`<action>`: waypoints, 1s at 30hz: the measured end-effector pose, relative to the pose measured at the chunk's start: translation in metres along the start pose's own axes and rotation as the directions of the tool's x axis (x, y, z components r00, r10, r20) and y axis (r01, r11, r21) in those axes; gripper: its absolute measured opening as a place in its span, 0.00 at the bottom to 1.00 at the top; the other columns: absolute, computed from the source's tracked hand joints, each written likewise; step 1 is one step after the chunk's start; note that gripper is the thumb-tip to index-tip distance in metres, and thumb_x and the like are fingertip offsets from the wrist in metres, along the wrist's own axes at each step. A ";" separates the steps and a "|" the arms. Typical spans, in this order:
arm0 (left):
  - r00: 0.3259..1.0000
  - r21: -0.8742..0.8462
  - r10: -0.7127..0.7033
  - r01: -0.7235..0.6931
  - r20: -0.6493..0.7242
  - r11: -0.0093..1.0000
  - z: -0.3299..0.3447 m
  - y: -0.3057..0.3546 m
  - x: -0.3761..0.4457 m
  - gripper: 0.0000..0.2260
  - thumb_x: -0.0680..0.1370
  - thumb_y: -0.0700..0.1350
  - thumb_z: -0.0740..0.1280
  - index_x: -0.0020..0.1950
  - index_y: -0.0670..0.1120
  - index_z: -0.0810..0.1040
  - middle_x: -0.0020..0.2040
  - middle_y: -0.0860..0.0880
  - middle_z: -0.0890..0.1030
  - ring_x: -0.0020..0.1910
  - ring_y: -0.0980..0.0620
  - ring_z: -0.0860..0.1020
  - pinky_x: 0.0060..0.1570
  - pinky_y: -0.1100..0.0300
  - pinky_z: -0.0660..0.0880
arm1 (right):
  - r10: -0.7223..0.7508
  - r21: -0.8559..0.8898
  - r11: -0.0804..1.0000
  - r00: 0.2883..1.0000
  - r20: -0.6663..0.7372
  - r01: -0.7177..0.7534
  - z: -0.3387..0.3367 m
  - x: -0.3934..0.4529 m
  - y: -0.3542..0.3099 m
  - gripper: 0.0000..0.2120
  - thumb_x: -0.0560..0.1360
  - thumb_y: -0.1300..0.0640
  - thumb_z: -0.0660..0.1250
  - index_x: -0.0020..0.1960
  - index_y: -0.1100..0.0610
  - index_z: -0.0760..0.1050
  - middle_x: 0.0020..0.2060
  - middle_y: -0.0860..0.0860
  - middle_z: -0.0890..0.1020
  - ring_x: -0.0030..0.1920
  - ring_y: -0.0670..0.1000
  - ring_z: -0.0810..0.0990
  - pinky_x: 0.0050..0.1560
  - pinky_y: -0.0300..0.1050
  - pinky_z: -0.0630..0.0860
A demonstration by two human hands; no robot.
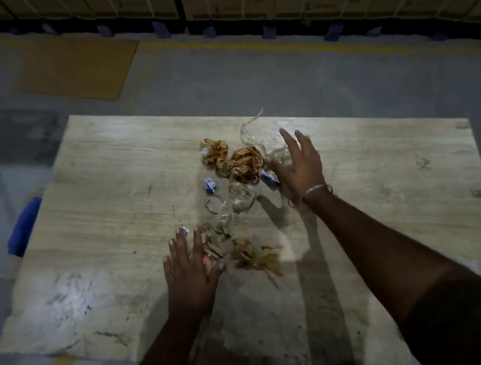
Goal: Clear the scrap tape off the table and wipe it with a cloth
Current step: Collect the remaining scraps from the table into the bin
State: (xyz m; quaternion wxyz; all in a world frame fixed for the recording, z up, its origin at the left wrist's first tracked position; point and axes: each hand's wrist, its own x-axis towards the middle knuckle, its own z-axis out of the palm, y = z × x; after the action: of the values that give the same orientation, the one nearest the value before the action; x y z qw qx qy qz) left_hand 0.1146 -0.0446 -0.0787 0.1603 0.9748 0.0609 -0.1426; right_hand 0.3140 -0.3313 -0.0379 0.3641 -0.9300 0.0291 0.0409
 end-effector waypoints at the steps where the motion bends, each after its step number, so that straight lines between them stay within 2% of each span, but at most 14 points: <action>1: 1.000 -0.004 0.010 -0.010 0.009 1.000 -0.002 -0.004 0.002 0.42 0.77 0.77 0.40 0.86 0.57 0.40 0.87 0.45 0.42 0.86 0.38 0.47 0.80 0.35 0.53 | 0.046 -0.038 0.998 0.997 0.056 -0.044 0.006 0.017 -0.007 0.41 0.73 0.22 0.56 0.82 0.36 0.55 0.84 0.53 0.55 0.84 0.58 0.51 0.80 0.68 0.50; 4: 0.998 0.025 0.058 -0.058 -0.009 0.998 -0.006 -0.015 0.001 0.41 0.80 0.74 0.44 0.87 0.53 0.46 0.87 0.43 0.47 0.85 0.37 0.52 0.78 0.34 0.58 | 0.101 -0.179 0.982 0.967 0.233 -0.059 0.037 0.044 -0.034 0.42 0.70 0.20 0.58 0.80 0.30 0.52 0.84 0.51 0.54 0.84 0.60 0.48 0.78 0.73 0.45; 6: 0.997 0.037 0.080 -0.080 -0.014 0.996 -0.007 -0.020 0.001 0.39 0.82 0.72 0.45 0.87 0.52 0.47 0.87 0.43 0.48 0.85 0.38 0.53 0.77 0.34 0.60 | 0.045 -0.254 0.967 0.952 0.304 0.036 0.062 0.039 -0.049 0.42 0.69 0.21 0.61 0.80 0.31 0.55 0.84 0.50 0.56 0.84 0.61 0.47 0.76 0.74 0.43; 8: 0.996 0.020 0.090 -0.090 -0.012 0.996 -0.011 -0.024 0.002 0.38 0.82 0.72 0.45 0.87 0.53 0.44 0.87 0.44 0.47 0.85 0.39 0.51 0.78 0.35 0.58 | -0.037 -0.281 0.951 0.946 0.323 0.133 0.082 0.017 -0.061 0.39 0.72 0.28 0.67 0.79 0.34 0.60 0.82 0.50 0.60 0.83 0.60 0.51 0.76 0.72 0.48; 10: 0.994 0.009 0.109 -0.109 -0.017 0.994 -0.014 -0.027 0.003 0.37 0.82 0.71 0.46 0.87 0.55 0.41 0.87 0.46 0.45 0.86 0.41 0.49 0.80 0.36 0.57 | -0.128 -0.251 0.947 0.952 0.276 0.200 0.094 -0.010 -0.065 0.34 0.73 0.36 0.71 0.77 0.39 0.67 0.77 0.50 0.69 0.78 0.59 0.61 0.73 0.67 0.60; 11: 0.992 0.001 0.125 -0.125 -0.010 0.992 -0.016 -0.030 0.003 0.37 0.82 0.70 0.47 0.87 0.55 0.42 0.87 0.46 0.45 0.86 0.41 0.48 0.80 0.36 0.57 | -0.159 -0.229 0.949 0.958 0.241 0.215 0.099 -0.021 -0.064 0.32 0.72 0.39 0.71 0.75 0.41 0.70 0.72 0.50 0.73 0.73 0.59 0.66 0.67 0.64 0.67; 13: 0.988 -0.012 0.153 -0.153 0.019 0.988 -0.023 -0.036 0.006 0.38 0.82 0.70 0.49 0.87 0.53 0.44 0.87 0.45 0.47 0.86 0.40 0.49 0.79 0.36 0.59 | -0.187 -0.177 0.958 0.961 0.205 0.225 0.101 -0.036 -0.063 0.28 0.71 0.46 0.71 0.69 0.47 0.72 0.62 0.51 0.76 0.61 0.59 0.71 0.57 0.61 0.74; 16: 0.977 -0.021 0.206 -0.205 0.052 0.979 -0.032 -0.044 0.014 0.39 0.82 0.70 0.51 0.86 0.48 0.52 0.86 0.42 0.52 0.85 0.39 0.53 0.77 0.34 0.62 | -0.214 -0.002 0.976 0.959 0.186 0.218 0.090 -0.047 -0.060 0.22 0.68 0.52 0.71 0.61 0.53 0.72 0.52 0.53 0.75 0.49 0.57 0.73 0.49 0.57 0.75; 19: 0.972 -0.050 0.236 -0.234 0.020 0.971 -0.045 -0.050 0.023 0.43 0.79 0.73 0.54 0.86 0.47 0.53 0.87 0.44 0.50 0.86 0.41 0.51 0.78 0.35 0.56 | -0.113 0.214 0.970 0.993 -0.017 0.115 0.070 -0.053 -0.066 0.17 0.67 0.55 0.69 0.56 0.54 0.72 0.47 0.52 0.76 0.46 0.54 0.75 0.45 0.50 0.71; 21: 0.970 -0.079 0.240 -0.242 -0.037 0.967 -0.061 -0.050 0.032 0.43 0.79 0.71 0.57 0.86 0.48 0.53 0.87 0.47 0.49 0.86 0.43 0.51 0.78 0.36 0.54 | 0.002 0.340 0.938 0.981 -0.195 0.066 0.052 -0.059 -0.063 0.16 0.68 0.60 0.69 0.54 0.50 0.72 0.46 0.50 0.78 0.45 0.52 0.76 0.44 0.48 0.72; 24: 0.960 -0.088 0.239 -0.253 -0.144 0.963 -0.085 -0.044 0.074 0.38 0.80 0.67 0.58 0.86 0.50 0.56 0.86 0.47 0.53 0.84 0.42 0.57 0.74 0.33 0.62 | 0.119 0.347 0.938 0.945 -0.304 -0.006 0.029 -0.068 -0.034 0.18 0.69 0.62 0.70 0.55 0.49 0.71 0.46 0.53 0.78 0.46 0.55 0.78 0.46 0.52 0.76; 27: 0.954 -0.070 0.272 -0.282 -0.124 0.957 -0.107 -0.024 0.137 0.38 0.79 0.68 0.57 0.86 0.52 0.57 0.86 0.45 0.54 0.81 0.38 0.62 0.69 0.32 0.66 | 0.174 0.173 0.976 0.950 -0.257 -0.132 0.032 -0.080 -0.002 0.18 0.68 0.54 0.65 0.58 0.52 0.75 0.49 0.54 0.80 0.50 0.61 0.78 0.54 0.56 0.75; 30: 0.957 -0.052 0.280 -0.277 0.072 0.959 -0.129 0.015 0.192 0.42 0.74 0.69 0.59 0.86 0.57 0.54 0.87 0.47 0.48 0.84 0.39 0.54 0.74 0.32 0.59 | 0.174 -0.022 0.984 0.978 -0.116 -0.178 0.049 -0.096 0.001 0.29 0.71 0.46 0.59 0.72 0.48 0.73 0.63 0.55 0.78 0.63 0.63 0.74 0.63 0.55 0.67</action>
State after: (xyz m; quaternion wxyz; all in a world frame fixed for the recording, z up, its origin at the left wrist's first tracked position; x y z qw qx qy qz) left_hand 0.3329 -0.0027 -0.0143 0.2014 0.9637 -0.0805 -0.1556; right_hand 0.2156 -0.2962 -0.0653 0.3418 -0.9303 0.1313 0.0205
